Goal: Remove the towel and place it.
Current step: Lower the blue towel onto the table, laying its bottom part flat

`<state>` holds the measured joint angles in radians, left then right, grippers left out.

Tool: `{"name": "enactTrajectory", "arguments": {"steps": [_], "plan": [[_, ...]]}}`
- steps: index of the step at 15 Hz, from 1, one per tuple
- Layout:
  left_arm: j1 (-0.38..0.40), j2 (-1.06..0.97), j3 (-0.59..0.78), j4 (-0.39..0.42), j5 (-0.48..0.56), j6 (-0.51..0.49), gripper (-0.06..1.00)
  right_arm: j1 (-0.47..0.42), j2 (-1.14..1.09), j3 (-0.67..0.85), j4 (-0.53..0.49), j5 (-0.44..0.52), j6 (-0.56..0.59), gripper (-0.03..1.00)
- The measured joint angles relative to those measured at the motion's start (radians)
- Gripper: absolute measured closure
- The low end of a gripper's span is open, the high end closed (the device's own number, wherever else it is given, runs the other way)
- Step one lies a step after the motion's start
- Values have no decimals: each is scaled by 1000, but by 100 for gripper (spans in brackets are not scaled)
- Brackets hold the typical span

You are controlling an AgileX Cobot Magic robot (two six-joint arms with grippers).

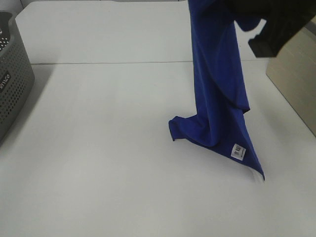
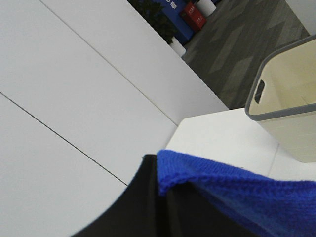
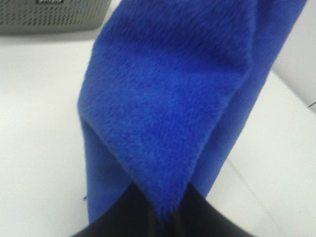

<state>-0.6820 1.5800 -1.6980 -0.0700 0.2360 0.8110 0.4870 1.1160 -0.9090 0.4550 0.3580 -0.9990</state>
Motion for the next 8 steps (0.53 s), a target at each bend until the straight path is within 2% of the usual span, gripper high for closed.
{"name": "enactTrajectory", "arguments": {"steps": [3, 6, 7, 8], "plan": [[27, 0, 0, 0, 60, -121, 94, 0, 67, -110, -214, 329, 243, 97], [27, -1, 0, -4, 136, -206, 94, 0, 169, -353, -429, 680, 570, 97], [27, -1, 0, -4, 189, -241, 94, 0, 188, -427, -480, 744, 644, 97], [27, -1, 0, 1, 255, -285, 94, 0, 201, -494, -520, 768, 706, 97]]}}
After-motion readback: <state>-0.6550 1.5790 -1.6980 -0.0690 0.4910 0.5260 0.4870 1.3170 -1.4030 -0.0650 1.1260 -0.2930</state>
